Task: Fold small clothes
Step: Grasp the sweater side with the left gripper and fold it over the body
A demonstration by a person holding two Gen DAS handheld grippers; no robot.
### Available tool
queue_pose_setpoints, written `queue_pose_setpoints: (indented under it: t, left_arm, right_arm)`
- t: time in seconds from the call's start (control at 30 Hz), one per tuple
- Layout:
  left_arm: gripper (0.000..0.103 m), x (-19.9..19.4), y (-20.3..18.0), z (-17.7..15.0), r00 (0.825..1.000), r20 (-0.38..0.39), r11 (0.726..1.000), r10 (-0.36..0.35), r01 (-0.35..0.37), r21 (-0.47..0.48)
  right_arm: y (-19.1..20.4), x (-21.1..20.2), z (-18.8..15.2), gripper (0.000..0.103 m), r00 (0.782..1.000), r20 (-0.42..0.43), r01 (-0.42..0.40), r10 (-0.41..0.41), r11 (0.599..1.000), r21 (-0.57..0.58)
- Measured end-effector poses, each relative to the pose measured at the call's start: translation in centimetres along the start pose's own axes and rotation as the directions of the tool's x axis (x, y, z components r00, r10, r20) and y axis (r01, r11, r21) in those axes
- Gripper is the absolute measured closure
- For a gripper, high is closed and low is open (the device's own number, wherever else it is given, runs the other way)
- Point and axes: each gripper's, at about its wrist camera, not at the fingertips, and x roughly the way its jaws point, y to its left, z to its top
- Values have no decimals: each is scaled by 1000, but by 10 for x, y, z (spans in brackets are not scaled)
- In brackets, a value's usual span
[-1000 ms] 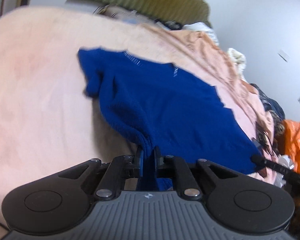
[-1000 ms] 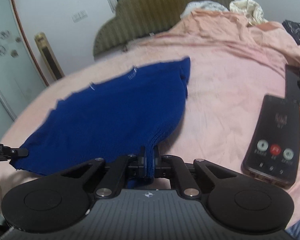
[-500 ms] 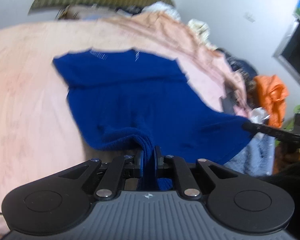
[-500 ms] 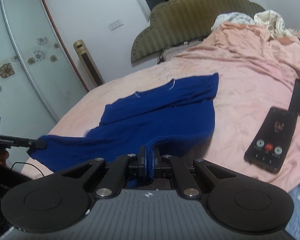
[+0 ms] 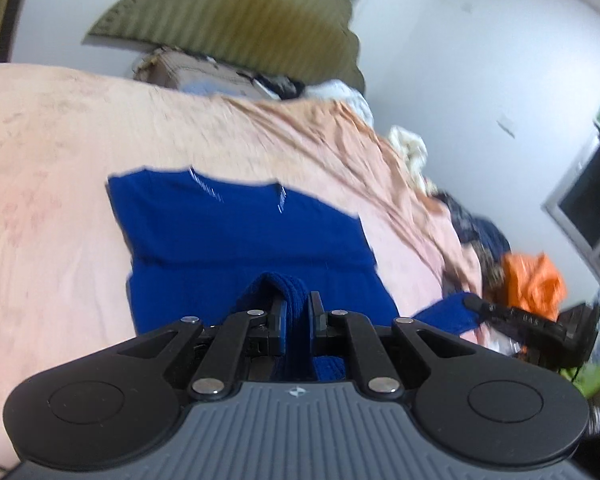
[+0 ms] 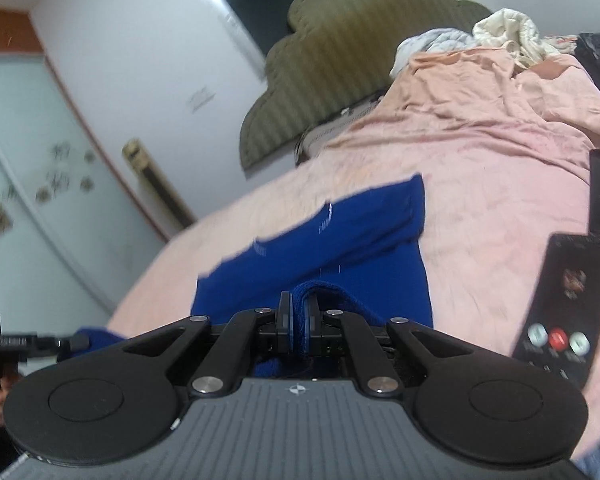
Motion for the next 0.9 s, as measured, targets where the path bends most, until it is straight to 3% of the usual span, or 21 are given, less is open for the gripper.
queue_pose_setpoints:
  t: [0.23,0.4,0.67,0.83,0.9]
  left_arm:
    - [93,55,27,52,997,19,994,76,-74,-79]
    - [93,103,49,89,991,14,988,131,-129,-87]
    - [93,189,95,118,968,-43,961,249,-252,-113]
    - [93,228,125,121,944,-87,936,317,-326,-134]
    - [92,235,141,123,933,-102,915,345,-358,-183]
  right_arm:
    - [-21,62,45,95,995,100,-13,-1,989,148]
    - [-33,122,76,95,993,109,12,-33,982,186]
    - [-63,244,114,95,992,13,117,-122,971,209]
    - [-75,315,119,95,978,-80,205,-194,964,168]
    - [-80,338,117,94,971,-117,226,-210,963,147]
